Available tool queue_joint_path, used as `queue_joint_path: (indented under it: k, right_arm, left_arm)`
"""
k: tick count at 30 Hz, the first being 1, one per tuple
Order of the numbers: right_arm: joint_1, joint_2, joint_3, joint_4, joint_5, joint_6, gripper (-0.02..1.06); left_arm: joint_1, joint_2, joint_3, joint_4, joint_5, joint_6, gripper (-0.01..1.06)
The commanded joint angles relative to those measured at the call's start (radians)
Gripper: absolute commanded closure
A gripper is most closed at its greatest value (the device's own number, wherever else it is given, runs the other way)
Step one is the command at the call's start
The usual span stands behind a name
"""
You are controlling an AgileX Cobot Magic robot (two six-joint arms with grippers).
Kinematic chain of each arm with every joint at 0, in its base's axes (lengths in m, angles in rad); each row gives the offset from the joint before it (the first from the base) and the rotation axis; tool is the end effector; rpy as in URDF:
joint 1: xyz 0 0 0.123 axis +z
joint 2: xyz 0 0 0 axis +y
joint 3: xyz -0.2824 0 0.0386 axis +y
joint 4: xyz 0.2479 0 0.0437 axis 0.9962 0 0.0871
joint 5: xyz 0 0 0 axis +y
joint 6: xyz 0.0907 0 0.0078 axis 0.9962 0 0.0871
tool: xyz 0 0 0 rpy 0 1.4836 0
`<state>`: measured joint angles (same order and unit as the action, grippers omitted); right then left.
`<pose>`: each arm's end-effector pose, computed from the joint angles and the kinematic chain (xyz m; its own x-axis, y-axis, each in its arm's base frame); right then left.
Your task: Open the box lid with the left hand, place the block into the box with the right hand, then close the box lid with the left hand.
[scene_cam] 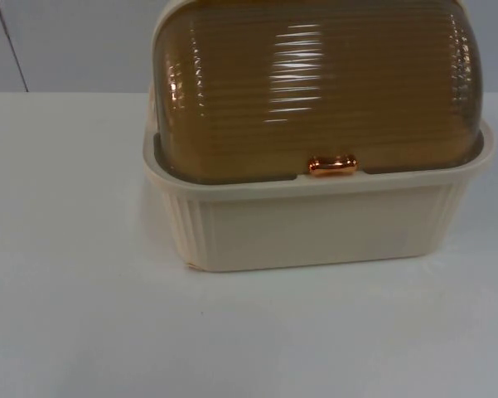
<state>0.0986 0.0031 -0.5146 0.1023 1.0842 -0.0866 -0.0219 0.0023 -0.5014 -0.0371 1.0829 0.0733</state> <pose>-0.0081 0.0075 0.2797 -0.4553 -0.0837 -0.8864 -0.1953 0.9807 0.0077 -0.0057 -0.0029 0.2758 -0.4725 0.0662 -0.8788 0.0772 0.9965 0.0336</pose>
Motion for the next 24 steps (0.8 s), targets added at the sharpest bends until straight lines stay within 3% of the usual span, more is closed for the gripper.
queue_joint_path:
  k: [1,24]
  right_arm:
    - [0.003,-0.003,-0.001,-0.003,-0.006,-0.007,0.0]
    - [0.003,-0.003,-0.001,0.013,-0.011,0.027,0.0]
  left_arm:
    - [-0.007,-0.002,0.005,0.004,-0.007,-0.004,0.03]
    - [-0.007,-0.002,0.005,-0.011,-0.007,-0.009,0.03]
